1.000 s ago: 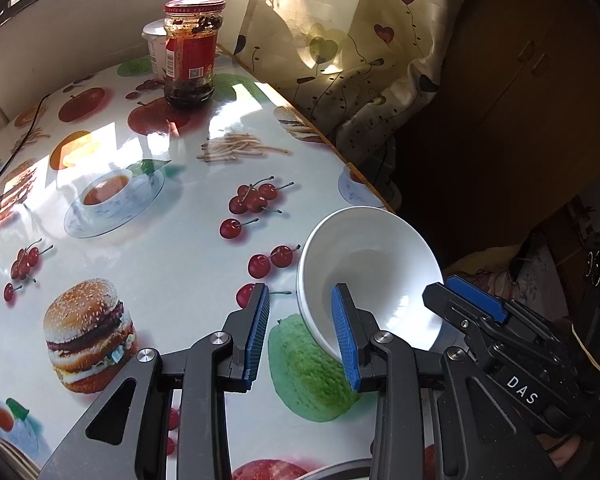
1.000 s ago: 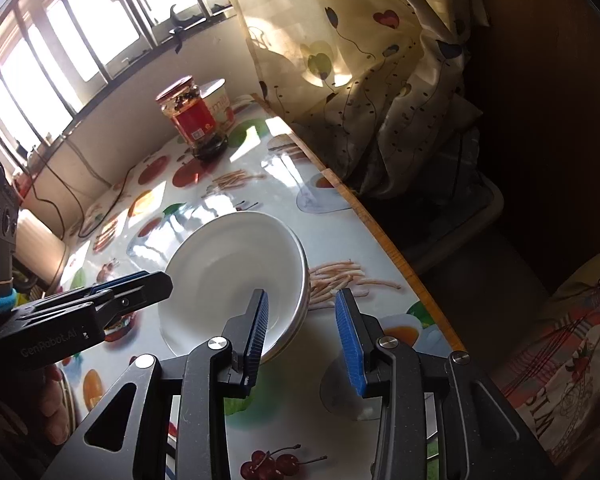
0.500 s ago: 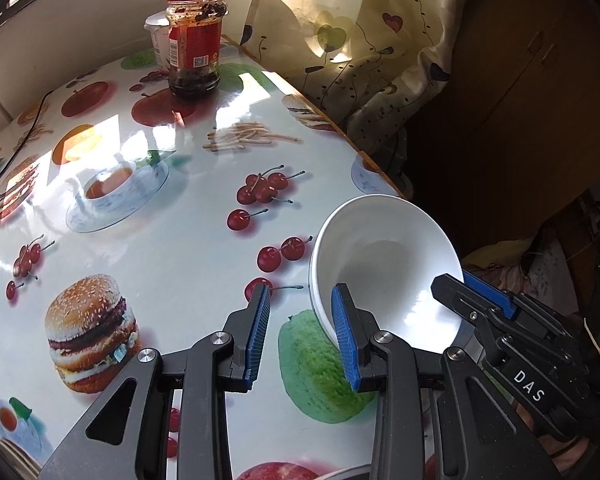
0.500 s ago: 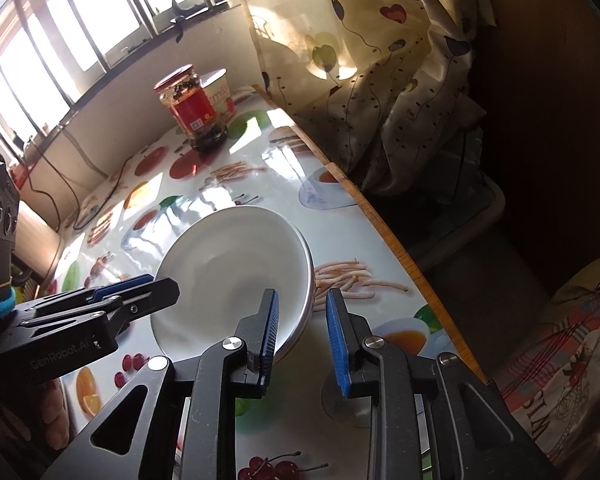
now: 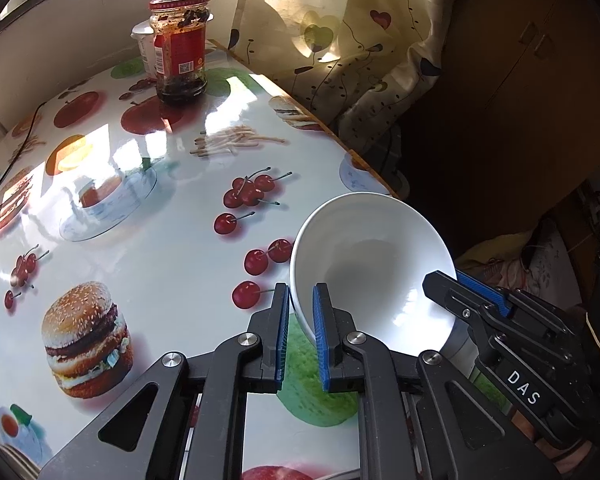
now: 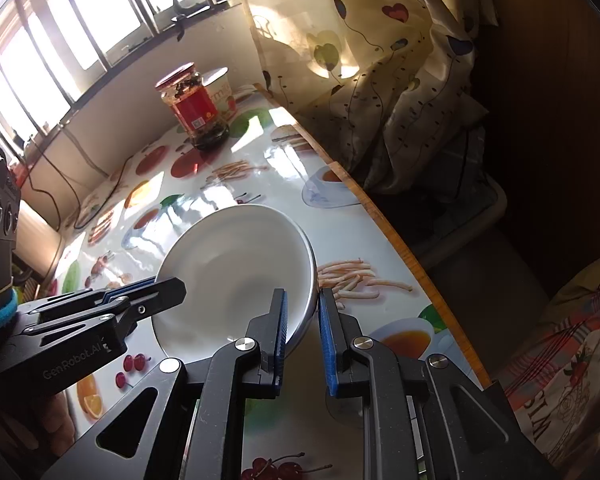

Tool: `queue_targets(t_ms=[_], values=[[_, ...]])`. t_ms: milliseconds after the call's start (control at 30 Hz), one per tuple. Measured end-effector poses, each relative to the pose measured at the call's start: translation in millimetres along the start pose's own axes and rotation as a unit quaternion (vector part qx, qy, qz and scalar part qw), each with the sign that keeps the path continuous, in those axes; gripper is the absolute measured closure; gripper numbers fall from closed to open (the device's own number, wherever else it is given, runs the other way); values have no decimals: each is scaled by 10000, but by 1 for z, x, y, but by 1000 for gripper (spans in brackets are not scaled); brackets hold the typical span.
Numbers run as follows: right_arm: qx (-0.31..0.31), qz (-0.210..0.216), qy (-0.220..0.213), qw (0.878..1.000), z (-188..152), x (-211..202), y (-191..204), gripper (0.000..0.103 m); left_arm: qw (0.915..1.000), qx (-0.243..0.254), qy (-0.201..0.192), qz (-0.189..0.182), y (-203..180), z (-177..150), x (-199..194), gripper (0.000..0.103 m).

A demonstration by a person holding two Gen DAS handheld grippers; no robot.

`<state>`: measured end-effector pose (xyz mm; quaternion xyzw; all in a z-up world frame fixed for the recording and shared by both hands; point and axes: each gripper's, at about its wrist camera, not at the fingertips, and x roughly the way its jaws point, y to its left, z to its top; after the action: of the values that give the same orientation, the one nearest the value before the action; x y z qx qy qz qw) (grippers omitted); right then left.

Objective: Organize plates and bowls
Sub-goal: 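Grip the rim of the second blue-striped white bowl with the left tool and lift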

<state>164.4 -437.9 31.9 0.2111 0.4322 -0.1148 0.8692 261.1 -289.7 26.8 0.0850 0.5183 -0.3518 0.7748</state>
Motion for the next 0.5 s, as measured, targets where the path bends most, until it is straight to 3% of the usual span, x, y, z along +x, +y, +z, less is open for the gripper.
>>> queue_targets(t_ms=[500], values=[[8,-1,-4,10000,0,0,0,87,10000,17,-7,68,-1,0,0,91]])
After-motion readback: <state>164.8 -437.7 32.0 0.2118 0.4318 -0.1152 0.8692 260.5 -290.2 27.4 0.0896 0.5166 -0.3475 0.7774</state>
